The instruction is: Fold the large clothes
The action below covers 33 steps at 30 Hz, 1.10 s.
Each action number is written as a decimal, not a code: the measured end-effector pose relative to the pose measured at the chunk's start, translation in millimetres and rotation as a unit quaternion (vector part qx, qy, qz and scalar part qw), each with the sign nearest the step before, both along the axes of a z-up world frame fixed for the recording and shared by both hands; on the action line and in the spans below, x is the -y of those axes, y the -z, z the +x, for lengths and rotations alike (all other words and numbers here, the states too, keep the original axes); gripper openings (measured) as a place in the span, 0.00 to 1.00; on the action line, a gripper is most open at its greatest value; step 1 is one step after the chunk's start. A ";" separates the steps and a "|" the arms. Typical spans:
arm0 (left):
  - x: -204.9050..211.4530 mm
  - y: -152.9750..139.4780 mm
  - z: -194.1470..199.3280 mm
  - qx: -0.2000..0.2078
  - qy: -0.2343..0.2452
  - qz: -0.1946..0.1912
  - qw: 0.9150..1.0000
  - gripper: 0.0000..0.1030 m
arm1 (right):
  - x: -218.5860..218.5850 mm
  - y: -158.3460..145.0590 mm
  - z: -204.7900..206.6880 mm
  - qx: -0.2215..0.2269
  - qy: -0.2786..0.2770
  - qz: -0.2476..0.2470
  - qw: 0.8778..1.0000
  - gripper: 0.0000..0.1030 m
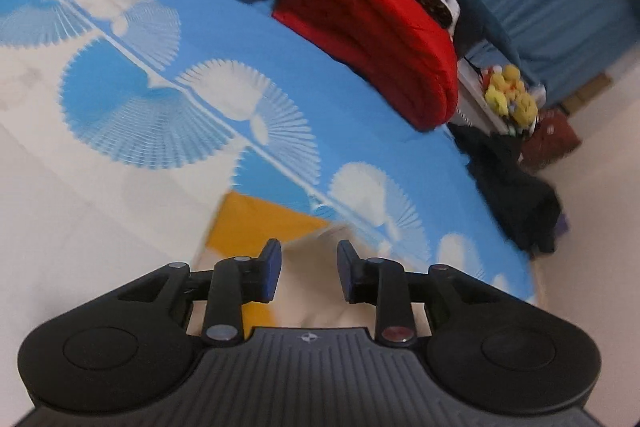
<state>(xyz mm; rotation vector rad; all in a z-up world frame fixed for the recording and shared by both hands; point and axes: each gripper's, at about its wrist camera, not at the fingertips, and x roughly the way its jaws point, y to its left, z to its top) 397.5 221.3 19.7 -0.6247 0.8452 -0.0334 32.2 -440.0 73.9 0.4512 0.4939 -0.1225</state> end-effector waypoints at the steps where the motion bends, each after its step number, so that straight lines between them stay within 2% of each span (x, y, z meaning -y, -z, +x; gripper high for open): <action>1: -3.0 3.9 -14.8 0.004 0.002 0.011 1.000 0.31 | -1.4 4.6 1.0 -0.009 -0.008 0.005 1.000 0.13; 2: -8.9 9.6 -30.1 0.006 0.000 0.011 1.000 0.31 | -3.7 9.9 2.8 -0.019 -0.017 0.008 1.000 0.29; 3: -12.9 15.5 -43.3 0.008 -0.002 0.005 1.000 0.31 | -7.2 14.1 5.3 -0.027 -0.028 0.010 0.999 0.39; 5: -21.0 28.7 -71.3 0.021 -0.016 -0.010 1.000 0.31 | -17.6 20.7 11.6 -0.039 -0.057 0.006 0.998 0.40; 6: -22.8 36.2 -83.4 0.026 -0.021 -0.014 0.999 0.31 | -22.2 22.6 14.0 -0.044 -0.071 0.006 0.996 0.44; 8: -23.6 48.0 -96.3 -0.006 -0.013 -0.002 1.000 0.31 | -31.7 30.9 22.1 -0.062 -0.105 0.021 0.992 0.49; 9: -23.6 48.0 -100.6 -0.010 -0.007 0.015 1.000 0.31 | -35.7 33.9 25.1 -0.071 -0.110 0.025 0.991 0.50; 10: -19.9 44.4 -102.8 0.003 0.007 0.041 0.999 0.31 | -38.9 36.8 27.6 -0.081 -0.112 0.028 0.990 0.50; 13: -5.4 41.3 -103.9 0.019 0.051 0.134 0.989 0.31 | -44.4 46.9 33.9 -0.110 -0.122 0.057 0.985 0.53; 15: 1.6 43.8 -103.9 0.021 0.069 0.163 0.984 0.31 | -47.9 59.8 37.5 -0.145 -0.120 0.079 0.979 0.53; 18: 8.8 46.6 -104.5 0.026 0.084 0.174 0.981 0.35 | -53.6 83.1 37.8 -0.201 -0.109 0.114 0.967 0.53; 21: 14.6 51.9 -98.0 0.020 0.089 0.165 0.982 0.37 | -60.3 102.6 31.7 -0.248 -0.101 0.118 0.956 0.53; 28: 23.4 65.8 -72.0 -0.002 0.075 0.148 0.986 0.39 | -68.5 131.7 22.9 -0.287 -0.101 0.190 0.934 0.53; 29: 24.4 67.5 -68.8 -0.006 0.072 0.147 0.986 0.39 | -70.3 133.6 23.1 -0.290 -0.102 0.194 0.932 0.51; 31: 26.1 72.2 -60.1 -0.011 0.065 0.142 0.988 0.40 | -72.9 134.1 24.2 -0.291 -0.107 0.204 0.928 0.26; 32: 26.9 73.7 -56.1 -0.012 0.062 0.139 0.988 0.42 | -73.2 132.2 24.3 -0.285 -0.106 0.206 0.930 0.04; 33: 28.3 74.7 -52.3 -0.012 0.058 0.135 0.989 0.43 | -70.4 128.6 25.0 -0.275 -0.104 0.208 0.933 0.02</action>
